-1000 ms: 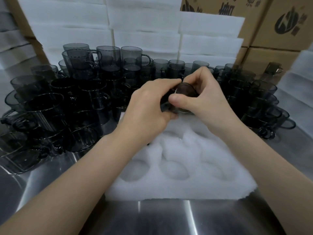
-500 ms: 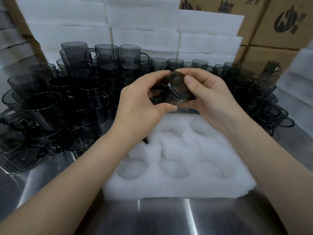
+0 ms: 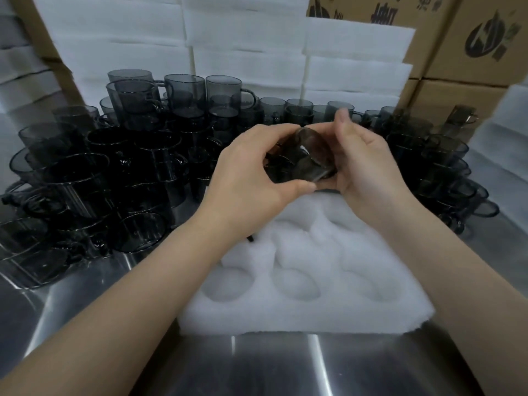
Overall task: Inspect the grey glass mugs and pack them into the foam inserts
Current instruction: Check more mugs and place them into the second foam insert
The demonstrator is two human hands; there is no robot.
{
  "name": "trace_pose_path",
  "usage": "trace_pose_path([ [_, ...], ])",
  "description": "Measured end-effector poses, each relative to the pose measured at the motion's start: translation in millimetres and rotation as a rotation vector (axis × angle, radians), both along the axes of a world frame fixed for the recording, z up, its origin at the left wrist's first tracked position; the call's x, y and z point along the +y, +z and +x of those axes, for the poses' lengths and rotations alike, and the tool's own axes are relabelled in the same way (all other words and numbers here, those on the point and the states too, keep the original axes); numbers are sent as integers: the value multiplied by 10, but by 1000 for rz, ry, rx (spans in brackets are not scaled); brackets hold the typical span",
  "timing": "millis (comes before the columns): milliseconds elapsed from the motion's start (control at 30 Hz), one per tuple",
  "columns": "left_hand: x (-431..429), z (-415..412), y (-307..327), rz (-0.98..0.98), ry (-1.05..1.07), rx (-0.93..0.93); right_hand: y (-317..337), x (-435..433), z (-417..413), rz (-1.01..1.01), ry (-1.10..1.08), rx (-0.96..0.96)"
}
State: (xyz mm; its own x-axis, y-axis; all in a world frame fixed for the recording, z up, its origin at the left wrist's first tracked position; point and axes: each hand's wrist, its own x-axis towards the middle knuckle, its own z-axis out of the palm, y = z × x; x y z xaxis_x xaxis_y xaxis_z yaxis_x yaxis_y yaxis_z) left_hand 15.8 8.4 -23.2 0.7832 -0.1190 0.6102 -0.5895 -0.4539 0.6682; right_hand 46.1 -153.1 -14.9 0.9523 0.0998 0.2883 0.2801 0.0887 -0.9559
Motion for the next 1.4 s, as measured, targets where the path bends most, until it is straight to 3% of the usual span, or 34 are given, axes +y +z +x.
trace_pose_path([
  [167,-8,-21,4,7,39,-69,-10,33,-5,-73,-139,-105],
  [300,3,9,-11,23,100,-103,-3,46,-47,-118,-137,-301],
  [467,1,-2,0,22,146,-59,-17,71,-107,-339,-116,-503],
  [567,-6,-4,-9,1,129,-56,-35,70,-85,-410,-60,-457],
  [833,3,-22,5,-107,21,-75,-37,58,-42,-41,91,-218],
  [1200,-6,12,-29,0,-80,-66,-15,58,-33,-6,-52,-96],
  [1400,36,18,-11,-263,4,-1,12,26,-16,-7,62,-84],
])
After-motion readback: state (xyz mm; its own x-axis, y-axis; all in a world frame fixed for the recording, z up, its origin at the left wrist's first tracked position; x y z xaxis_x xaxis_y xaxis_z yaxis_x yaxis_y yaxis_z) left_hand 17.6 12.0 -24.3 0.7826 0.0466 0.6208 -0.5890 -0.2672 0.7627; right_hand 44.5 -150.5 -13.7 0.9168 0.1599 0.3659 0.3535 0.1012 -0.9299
